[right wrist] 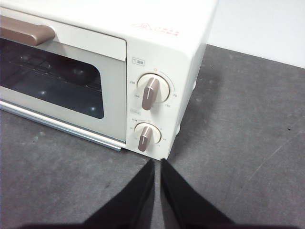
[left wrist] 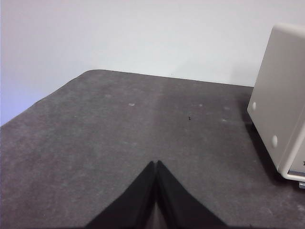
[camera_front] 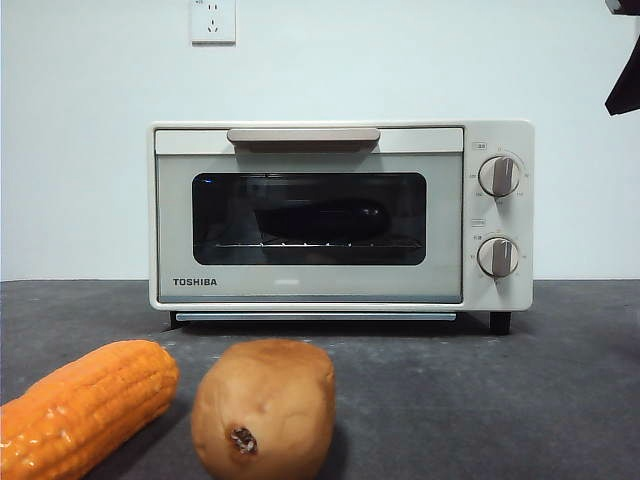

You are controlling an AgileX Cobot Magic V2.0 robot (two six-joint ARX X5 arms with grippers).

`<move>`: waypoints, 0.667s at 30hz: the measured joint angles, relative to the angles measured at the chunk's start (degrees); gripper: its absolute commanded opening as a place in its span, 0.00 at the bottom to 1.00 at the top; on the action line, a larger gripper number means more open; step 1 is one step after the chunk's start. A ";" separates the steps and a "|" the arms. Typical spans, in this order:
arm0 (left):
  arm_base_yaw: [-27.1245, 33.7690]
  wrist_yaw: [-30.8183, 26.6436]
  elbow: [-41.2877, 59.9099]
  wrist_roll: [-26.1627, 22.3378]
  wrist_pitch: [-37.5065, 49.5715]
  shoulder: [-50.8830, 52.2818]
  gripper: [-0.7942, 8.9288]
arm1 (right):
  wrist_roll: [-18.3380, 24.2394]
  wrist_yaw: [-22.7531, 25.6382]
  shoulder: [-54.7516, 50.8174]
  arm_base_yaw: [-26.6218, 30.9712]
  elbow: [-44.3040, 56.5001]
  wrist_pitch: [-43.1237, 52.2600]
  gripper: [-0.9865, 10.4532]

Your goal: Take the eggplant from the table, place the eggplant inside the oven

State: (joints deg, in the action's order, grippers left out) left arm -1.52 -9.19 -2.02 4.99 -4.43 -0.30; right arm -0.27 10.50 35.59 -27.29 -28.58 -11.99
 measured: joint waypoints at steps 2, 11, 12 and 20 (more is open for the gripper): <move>0.00 0.00 0.00 0.00 0.28 0.00 0.09 | 0.00 0.00 0.00 0.00 0.00 0.00 0.09; 0.00 0.00 0.00 0.00 0.33 0.00 0.09 | 0.00 0.00 0.00 0.00 0.00 0.02 0.09; 0.00 0.00 0.00 0.00 0.33 0.00 0.09 | 0.00 0.00 0.00 0.00 0.00 0.00 0.09; 0.00 0.00 0.00 0.00 0.35 0.00 0.09 | 0.02 0.28 -3.21 0.20 0.00 -0.59 0.09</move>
State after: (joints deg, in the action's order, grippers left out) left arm -1.52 -9.19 -2.02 4.99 -4.08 -0.30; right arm -0.25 10.79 32.38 -27.09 -28.58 -12.58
